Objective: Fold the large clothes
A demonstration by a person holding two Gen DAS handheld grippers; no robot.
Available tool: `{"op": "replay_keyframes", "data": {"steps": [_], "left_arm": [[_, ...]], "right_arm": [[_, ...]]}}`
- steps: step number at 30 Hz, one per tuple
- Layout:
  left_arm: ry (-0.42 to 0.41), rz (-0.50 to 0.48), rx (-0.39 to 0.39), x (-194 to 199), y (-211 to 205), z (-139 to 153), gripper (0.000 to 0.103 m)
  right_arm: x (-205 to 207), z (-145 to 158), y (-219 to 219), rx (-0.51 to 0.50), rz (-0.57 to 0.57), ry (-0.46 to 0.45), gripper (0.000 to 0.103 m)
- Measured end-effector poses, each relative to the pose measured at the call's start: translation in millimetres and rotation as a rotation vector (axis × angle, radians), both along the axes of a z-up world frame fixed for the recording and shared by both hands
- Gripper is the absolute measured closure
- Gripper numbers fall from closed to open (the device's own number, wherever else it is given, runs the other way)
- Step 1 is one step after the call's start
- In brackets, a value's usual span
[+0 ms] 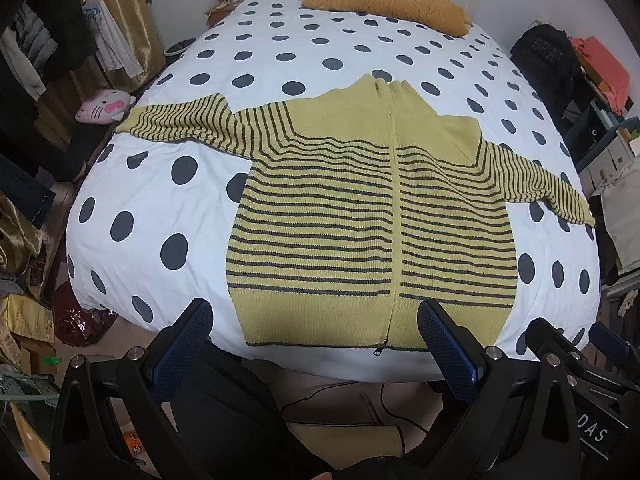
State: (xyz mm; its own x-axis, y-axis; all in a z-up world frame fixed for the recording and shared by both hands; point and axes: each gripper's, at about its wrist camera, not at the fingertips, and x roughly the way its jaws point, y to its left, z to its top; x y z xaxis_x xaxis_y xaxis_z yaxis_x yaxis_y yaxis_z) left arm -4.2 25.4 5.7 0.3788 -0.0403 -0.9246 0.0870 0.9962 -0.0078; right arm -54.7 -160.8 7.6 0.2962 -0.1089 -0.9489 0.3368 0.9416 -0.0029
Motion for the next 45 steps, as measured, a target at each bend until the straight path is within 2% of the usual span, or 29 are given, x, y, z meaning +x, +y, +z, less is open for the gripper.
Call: {"op": "replay_keyframes", "data": {"steps": [10, 14, 17, 19, 22, 29, 32, 35, 38, 40, 42, 44, 45], "left_arm": [[0.02, 0.003, -0.002, 18, 6, -13, 0.001], [0.042, 0.01, -0.08, 48, 24, -30, 0.001], [0.077, 0.087, -0.092, 91, 61, -54, 0.001], [0.06, 0.162, -0.052, 125, 95, -68, 0.001], [0.024, 0.281, -0.008, 193, 169, -96, 0.001], [-0.034, 0.523, -0.183, 330, 346, -161, 0.004], [-0.075, 0.581, -0.242, 370, 398, -177, 0.004], [-0.093, 0.623, -0.274, 401, 430, -190, 0.004], [-0.115, 0.646, -0.349, 422, 453, -201, 0.005], [-0.107, 0.661, -0.349, 435, 459, -210, 0.007], [-0.076, 0.659, -0.312, 449, 464, -221, 0.009], [-0.061, 0.638, -0.239, 460, 462, -227, 0.023], [-0.062, 0.621, -0.209, 463, 459, -228, 0.039]], "right_arm": [[11, -9, 5, -0.002, 0.012, 0.02, 0.0], [23, -18, 7, 0.009, 0.013, 0.026, 0.0], [40, -34, 8, 0.015, 0.02, 0.051, 0.0], [50, -47, 9, 0.024, 0.021, 0.078, 0.0], [69, -69, 10, 0.034, 0.024, 0.124, 0.0], [112, -112, 17, 0.04, 0.028, 0.188, 0.0], [129, -132, 24, 0.035, 0.04, 0.228, 0.0], [144, -148, 30, 0.035, 0.051, 0.25, 0.0], [156, -158, 33, 0.041, 0.054, 0.254, 0.0], [164, -163, 37, 0.039, 0.06, 0.259, 0.0], [168, -165, 41, 0.035, 0.073, 0.258, 0.0], [171, -164, 45, 0.023, 0.086, 0.245, 0.0], [171, -164, 46, 0.02, 0.09, 0.239, 0.0]]}}
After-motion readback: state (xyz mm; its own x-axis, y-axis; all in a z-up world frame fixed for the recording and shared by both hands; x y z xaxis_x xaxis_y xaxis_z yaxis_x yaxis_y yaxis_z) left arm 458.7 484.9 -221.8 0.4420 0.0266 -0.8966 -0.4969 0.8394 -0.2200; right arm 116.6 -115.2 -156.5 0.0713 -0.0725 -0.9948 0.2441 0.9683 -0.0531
